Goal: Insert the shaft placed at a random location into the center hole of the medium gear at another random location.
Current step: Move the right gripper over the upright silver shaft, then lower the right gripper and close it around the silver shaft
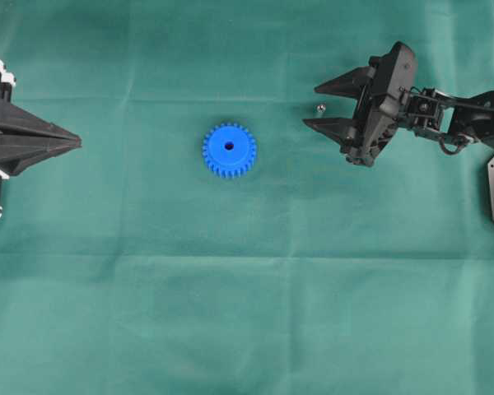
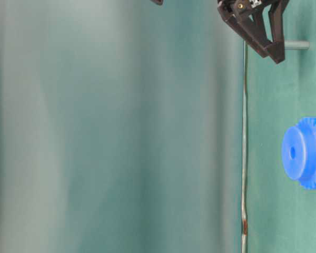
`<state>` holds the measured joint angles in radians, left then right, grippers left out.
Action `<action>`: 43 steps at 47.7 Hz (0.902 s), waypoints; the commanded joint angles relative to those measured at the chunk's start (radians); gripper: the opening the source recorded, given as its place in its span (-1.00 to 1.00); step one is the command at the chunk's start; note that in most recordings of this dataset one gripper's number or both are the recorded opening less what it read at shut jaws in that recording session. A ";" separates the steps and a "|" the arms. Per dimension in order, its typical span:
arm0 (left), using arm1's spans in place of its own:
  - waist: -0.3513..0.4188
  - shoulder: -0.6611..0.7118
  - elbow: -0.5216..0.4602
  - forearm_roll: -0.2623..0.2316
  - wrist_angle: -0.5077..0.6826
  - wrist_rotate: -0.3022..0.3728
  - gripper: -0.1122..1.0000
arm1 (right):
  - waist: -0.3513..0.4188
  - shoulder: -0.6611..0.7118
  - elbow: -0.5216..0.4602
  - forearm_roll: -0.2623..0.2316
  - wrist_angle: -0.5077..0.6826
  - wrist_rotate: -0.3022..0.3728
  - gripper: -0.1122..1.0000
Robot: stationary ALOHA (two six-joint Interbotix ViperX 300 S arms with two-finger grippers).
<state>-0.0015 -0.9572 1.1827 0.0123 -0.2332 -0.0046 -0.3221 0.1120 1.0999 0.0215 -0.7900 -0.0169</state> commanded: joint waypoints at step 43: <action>0.002 0.005 -0.020 0.002 0.002 -0.002 -0.80 | -0.005 -0.091 -0.021 0.006 0.058 -0.017 -0.59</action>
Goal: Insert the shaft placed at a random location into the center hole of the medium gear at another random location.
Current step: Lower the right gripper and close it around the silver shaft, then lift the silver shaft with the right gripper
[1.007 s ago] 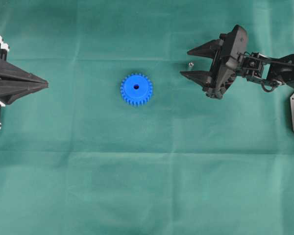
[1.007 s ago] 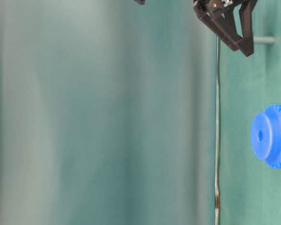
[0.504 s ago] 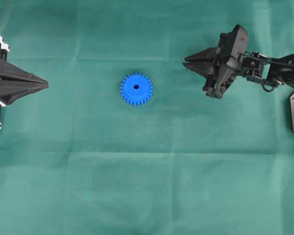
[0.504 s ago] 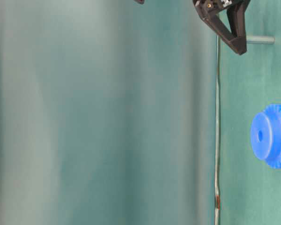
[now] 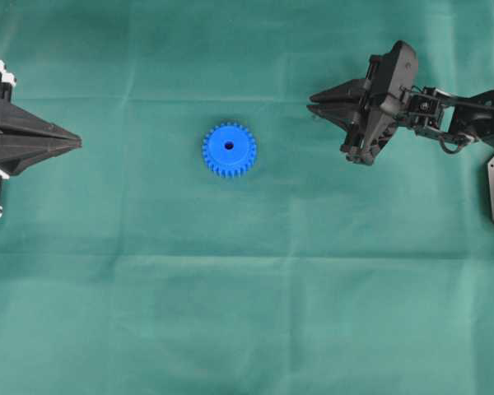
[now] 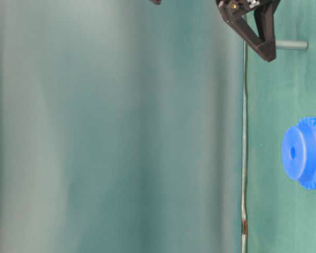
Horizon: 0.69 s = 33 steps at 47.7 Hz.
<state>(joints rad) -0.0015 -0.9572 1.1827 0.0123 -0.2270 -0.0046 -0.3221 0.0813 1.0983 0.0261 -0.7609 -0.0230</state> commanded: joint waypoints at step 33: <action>0.003 0.002 -0.020 0.003 0.005 -0.002 -0.80 | 0.008 -0.285 -0.074 0.003 0.310 -0.006 -0.59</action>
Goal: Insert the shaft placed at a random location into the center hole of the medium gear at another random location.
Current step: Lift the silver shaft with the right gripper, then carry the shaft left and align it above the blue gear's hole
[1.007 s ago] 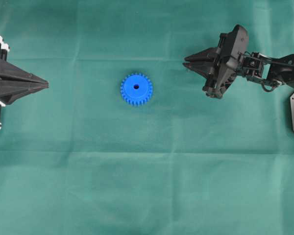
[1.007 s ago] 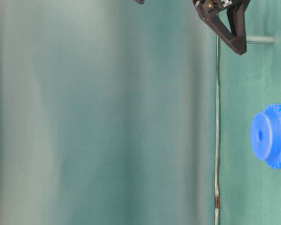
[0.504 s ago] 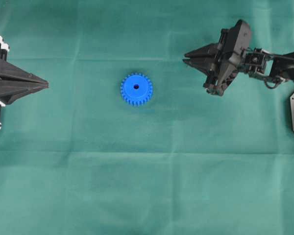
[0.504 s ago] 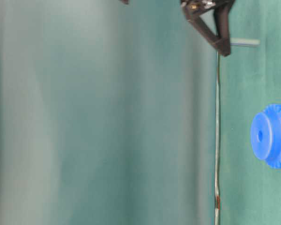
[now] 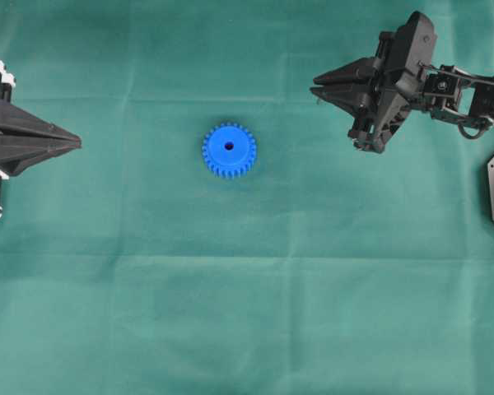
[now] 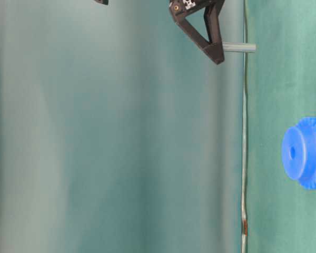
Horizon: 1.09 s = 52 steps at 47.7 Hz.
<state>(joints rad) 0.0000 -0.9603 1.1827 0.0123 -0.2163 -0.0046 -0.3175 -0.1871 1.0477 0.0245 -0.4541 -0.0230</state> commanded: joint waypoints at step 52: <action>0.002 0.006 -0.021 0.003 -0.006 -0.002 -0.80 | 0.176 0.209 -0.310 0.012 0.028 0.002 -0.59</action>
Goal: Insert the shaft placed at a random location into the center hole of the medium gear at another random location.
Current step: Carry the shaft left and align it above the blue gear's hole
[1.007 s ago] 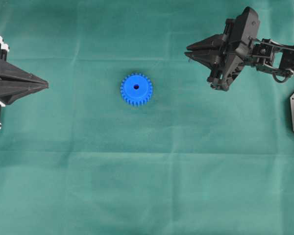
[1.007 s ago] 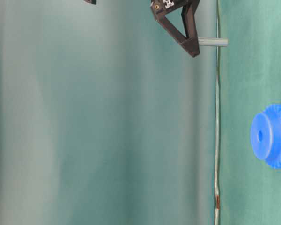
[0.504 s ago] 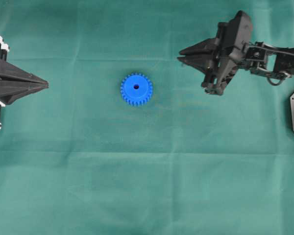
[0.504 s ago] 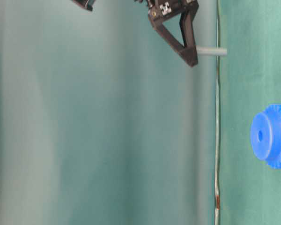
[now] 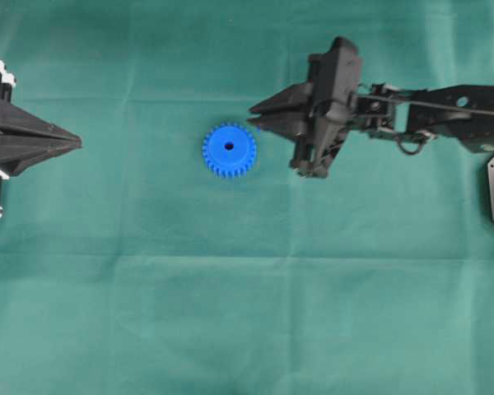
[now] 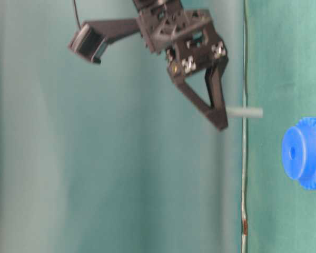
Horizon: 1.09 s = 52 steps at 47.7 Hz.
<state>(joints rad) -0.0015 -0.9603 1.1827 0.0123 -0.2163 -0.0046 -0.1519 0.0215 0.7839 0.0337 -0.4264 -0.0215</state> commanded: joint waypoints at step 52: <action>0.003 0.006 -0.021 0.003 -0.006 -0.002 -0.80 | 0.041 0.112 -0.160 0.005 0.011 0.000 -0.59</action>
<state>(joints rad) 0.0000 -0.9603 1.1827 0.0123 -0.2163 -0.0046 -0.1135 0.1411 0.6473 0.0353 -0.4142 -0.0215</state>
